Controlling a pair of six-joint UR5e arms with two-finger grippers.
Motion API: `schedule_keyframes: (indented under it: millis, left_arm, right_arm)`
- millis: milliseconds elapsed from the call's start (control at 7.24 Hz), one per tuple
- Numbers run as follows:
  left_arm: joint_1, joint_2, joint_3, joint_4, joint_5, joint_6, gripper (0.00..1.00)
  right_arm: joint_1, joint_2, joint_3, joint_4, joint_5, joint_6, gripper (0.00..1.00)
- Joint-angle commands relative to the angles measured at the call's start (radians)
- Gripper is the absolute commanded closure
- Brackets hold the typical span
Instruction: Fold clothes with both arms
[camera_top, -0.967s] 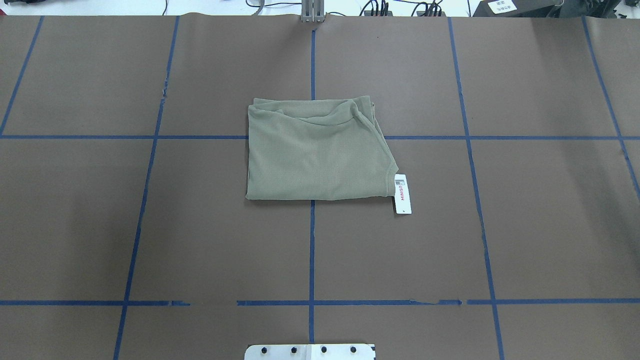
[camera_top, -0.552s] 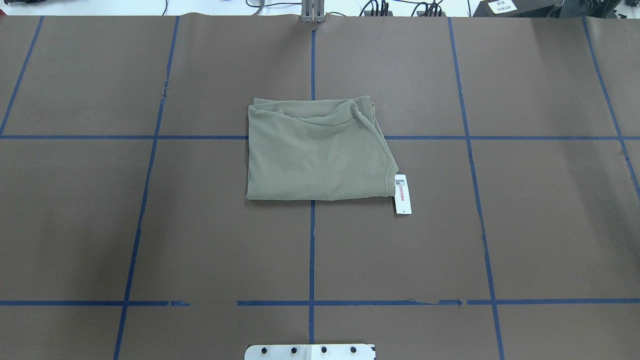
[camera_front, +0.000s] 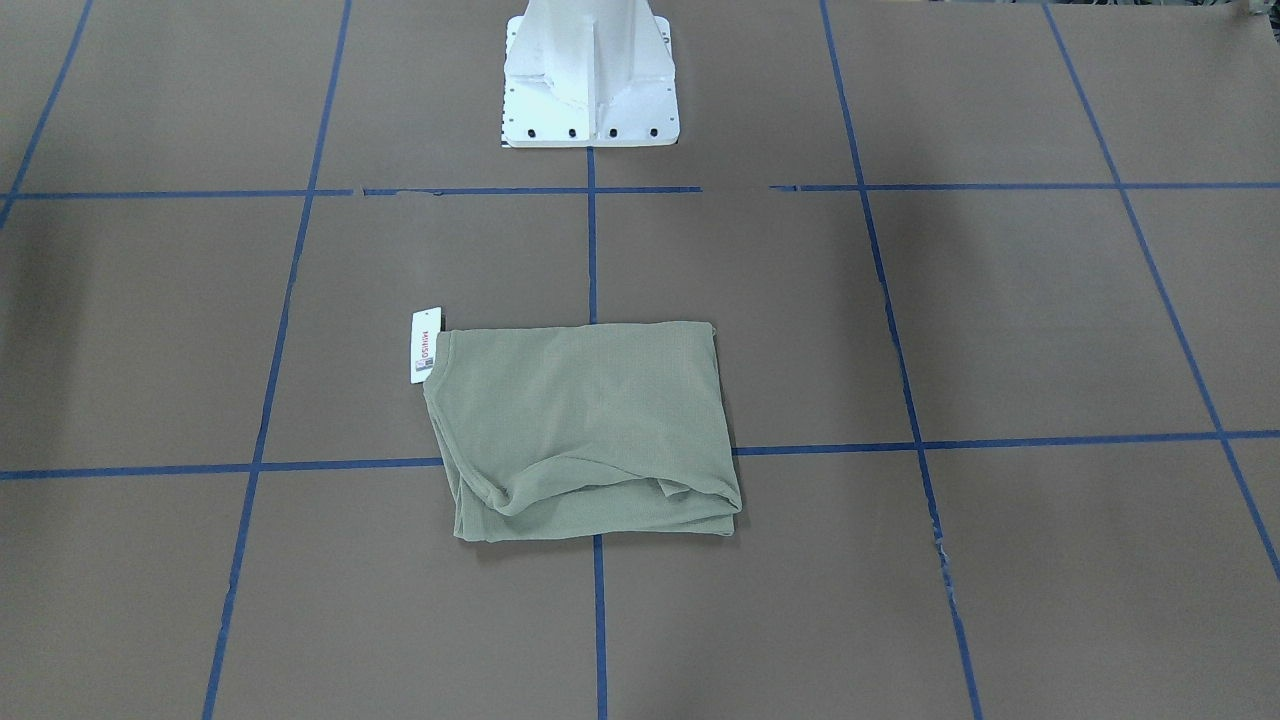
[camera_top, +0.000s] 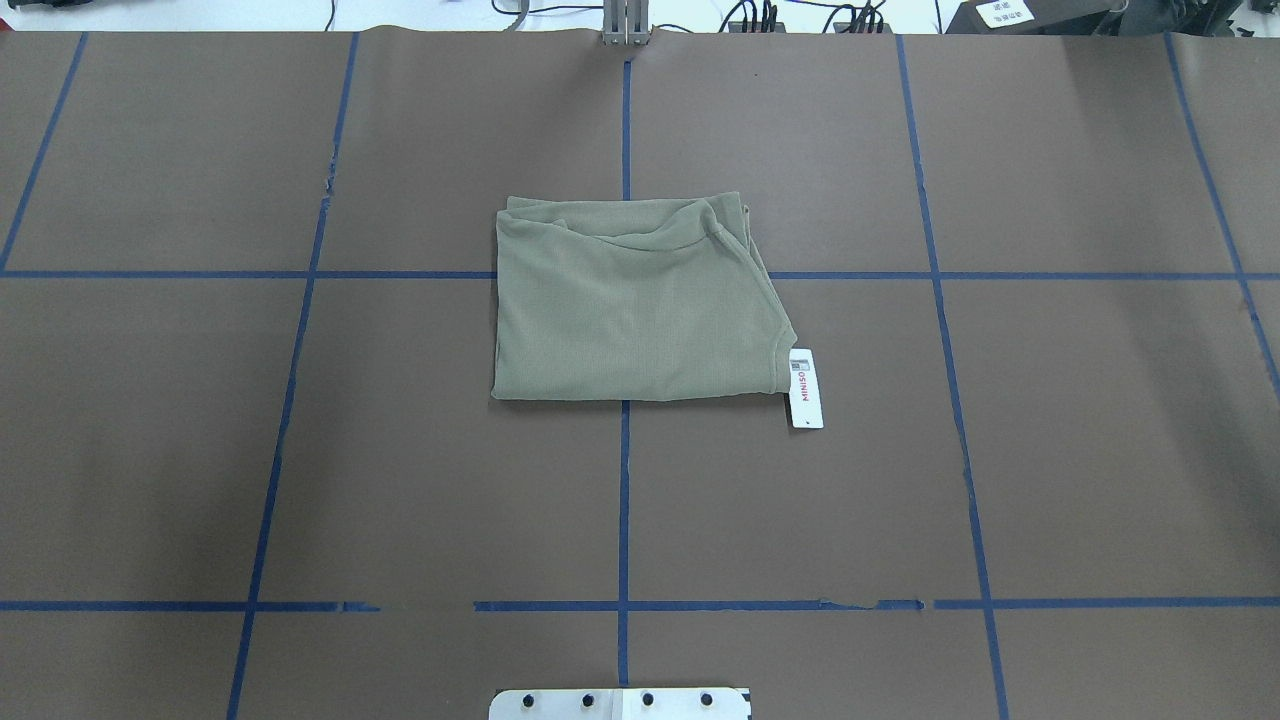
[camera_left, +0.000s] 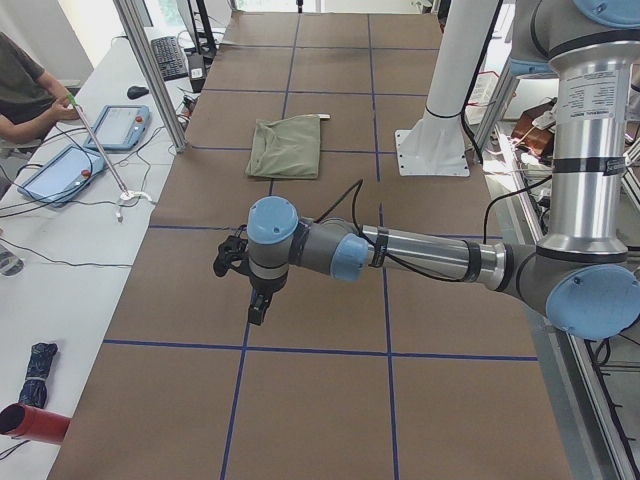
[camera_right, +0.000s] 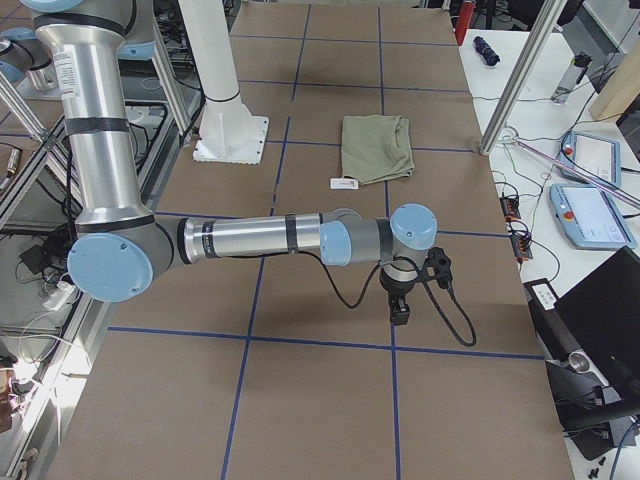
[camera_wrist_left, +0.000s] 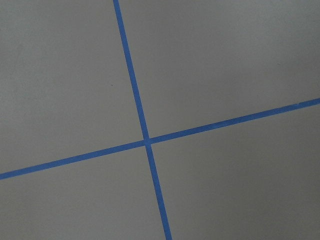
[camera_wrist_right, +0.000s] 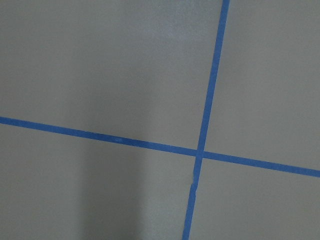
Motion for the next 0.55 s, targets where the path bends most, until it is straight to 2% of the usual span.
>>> schedule_keyframes:
  millis: [0,414]
  left_arm:
    - [0.001,0.013,-0.015,-0.003,-0.007,-0.003,0.00]
    - [0.004,0.011,-0.036,0.006,-0.007,-0.009,0.00]
  right_arm:
    - [-0.009,-0.002,0.013,0.000,-0.001,0.000,0.00]
    - [-0.049,0.002,0.012,-0.002,-0.032,0.000,0.00]
